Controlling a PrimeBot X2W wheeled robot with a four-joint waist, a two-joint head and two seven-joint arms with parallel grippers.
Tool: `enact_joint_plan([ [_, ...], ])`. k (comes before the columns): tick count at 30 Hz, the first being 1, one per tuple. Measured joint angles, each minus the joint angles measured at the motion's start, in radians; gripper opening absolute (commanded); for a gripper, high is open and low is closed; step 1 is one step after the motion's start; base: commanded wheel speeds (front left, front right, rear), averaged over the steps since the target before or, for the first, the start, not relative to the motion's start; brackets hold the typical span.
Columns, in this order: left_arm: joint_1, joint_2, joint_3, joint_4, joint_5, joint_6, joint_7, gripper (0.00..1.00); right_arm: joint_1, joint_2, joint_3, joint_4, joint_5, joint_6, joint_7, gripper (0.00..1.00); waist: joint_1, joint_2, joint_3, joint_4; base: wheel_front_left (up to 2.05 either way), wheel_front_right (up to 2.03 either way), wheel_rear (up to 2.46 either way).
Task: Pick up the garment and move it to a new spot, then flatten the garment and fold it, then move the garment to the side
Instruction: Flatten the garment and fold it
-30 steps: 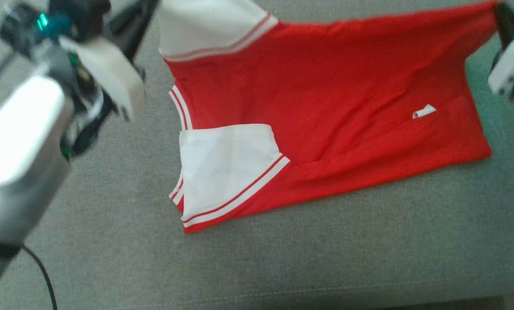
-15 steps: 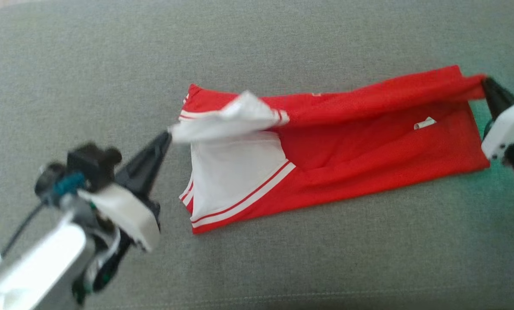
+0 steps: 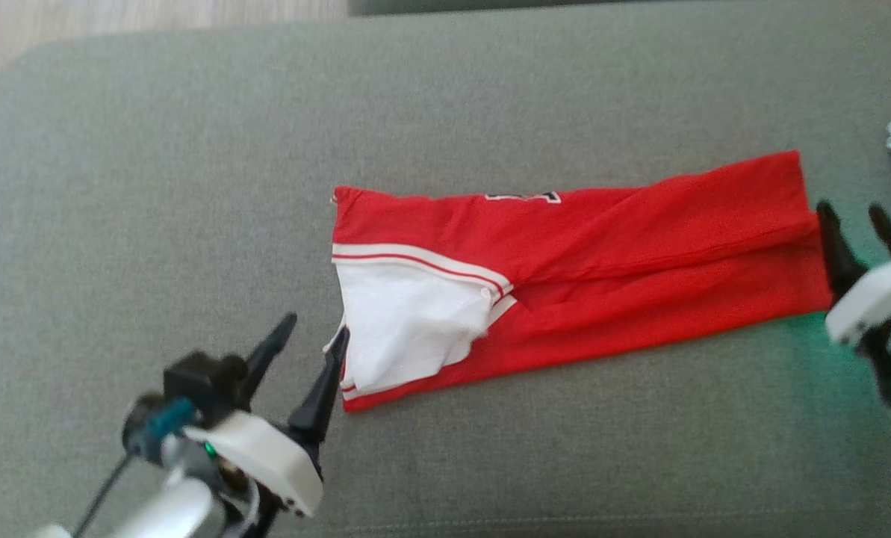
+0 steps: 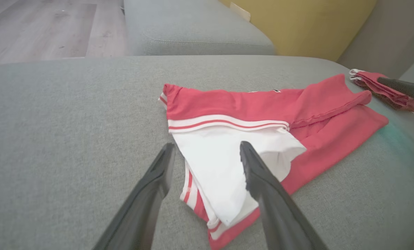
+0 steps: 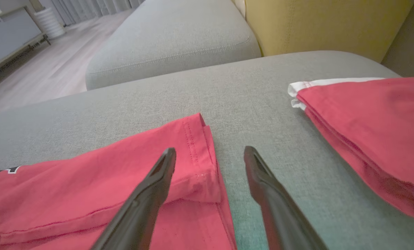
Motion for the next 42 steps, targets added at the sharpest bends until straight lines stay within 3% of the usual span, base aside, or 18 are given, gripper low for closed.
enact_joint_plan([
  [8,0.141,-0.125,0.081,0.073,0.075,0.085,-0.051,1.0,0.197,0.09,-0.041,-0.044,-0.098,0.0,-0.126,1.0,0.0,0.0,-0.099,-0.022,0.0,0.0,0.0],
  [16,0.271,-0.293,0.237,0.061,0.307,0.099,-0.052,1.0,0.342,0.171,-0.232,-0.193,-0.235,0.0,-0.138,1.0,0.0,0.0,-0.163,-0.026,0.0,0.0,0.0],
  [21,0.348,-0.37,0.291,0.063,0.421,0.084,-0.052,1.0,0.459,0.225,-0.348,-0.281,-0.319,0.0,-0.138,1.0,0.0,0.0,-0.184,0.003,0.0,0.0,0.0],
  [28,0.387,-0.422,0.35,0.061,0.521,0.032,-0.052,1.0,0.504,0.255,-0.454,-0.283,-0.373,0.0,-0.129,1.0,0.0,0.0,-0.209,0.071,0.0,0.0,0.0],
  [36,0.407,-0.444,0.381,0.066,0.575,-0.033,-0.052,1.0,0.412,0.253,-0.638,-0.143,-0.437,0.0,0.003,1.0,0.0,0.0,-0.222,0.161,0.0,0.0,0.0],
  [42,0.405,-0.463,0.382,0.071,0.601,-0.072,-0.052,1.0,0.276,0.206,-0.73,-0.024,-0.507,0.0,0.085,1.0,0.0,0.0,-0.185,0.194,0.0,0.0,0.0],
])
